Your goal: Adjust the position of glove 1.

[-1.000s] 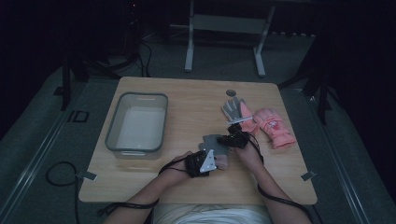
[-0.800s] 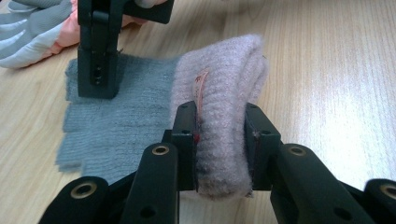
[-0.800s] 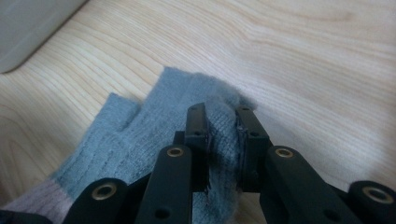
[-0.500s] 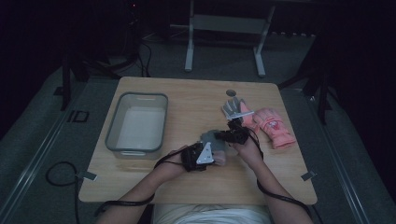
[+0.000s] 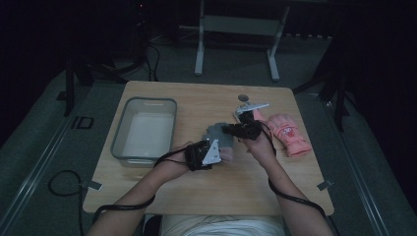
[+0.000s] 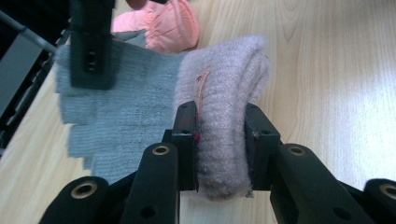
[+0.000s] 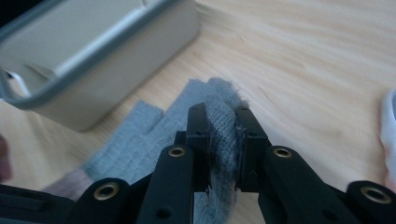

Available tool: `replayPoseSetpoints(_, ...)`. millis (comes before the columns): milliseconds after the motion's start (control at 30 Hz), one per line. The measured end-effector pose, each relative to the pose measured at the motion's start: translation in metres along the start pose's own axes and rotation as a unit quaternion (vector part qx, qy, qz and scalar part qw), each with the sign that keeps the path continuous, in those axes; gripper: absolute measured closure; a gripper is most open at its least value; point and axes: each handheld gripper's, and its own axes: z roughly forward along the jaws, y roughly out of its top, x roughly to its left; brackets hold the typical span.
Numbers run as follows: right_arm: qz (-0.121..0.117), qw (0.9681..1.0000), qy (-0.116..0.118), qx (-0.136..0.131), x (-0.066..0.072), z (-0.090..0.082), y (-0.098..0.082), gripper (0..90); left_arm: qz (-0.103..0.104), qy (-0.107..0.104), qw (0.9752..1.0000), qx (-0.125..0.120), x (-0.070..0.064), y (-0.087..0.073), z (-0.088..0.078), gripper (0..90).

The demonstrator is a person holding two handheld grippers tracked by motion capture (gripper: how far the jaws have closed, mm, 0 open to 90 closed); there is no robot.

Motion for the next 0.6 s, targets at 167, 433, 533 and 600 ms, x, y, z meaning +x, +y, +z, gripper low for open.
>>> replayPoseSetpoints(167,-0.015,0.9997,0.012,-0.012,0.012,-0.003,0.021,79.4,-0.001,0.014,0.9999,0.006,0.008,-0.003,-0.014,70.2)
replayPoseSetpoints(433,-0.033,0.9986,0.032,-0.026,0.033,0.005,0.052,79.4,-0.008,0.039,0.9991,0.015,0.020,-0.015,-0.040,70.3)
replayPoseSetpoints(533,-0.040,0.9982,0.037,-0.027,0.041,0.011,0.061,79.4,-0.011,0.048,0.9986,0.020,0.024,-0.021,-0.050,70.3)
replayPoseSetpoints(600,-0.045,0.9977,0.042,-0.027,0.047,0.015,0.068,79.3,-0.010,0.055,0.9981,0.024,0.026,-0.025,-0.056,70.3)
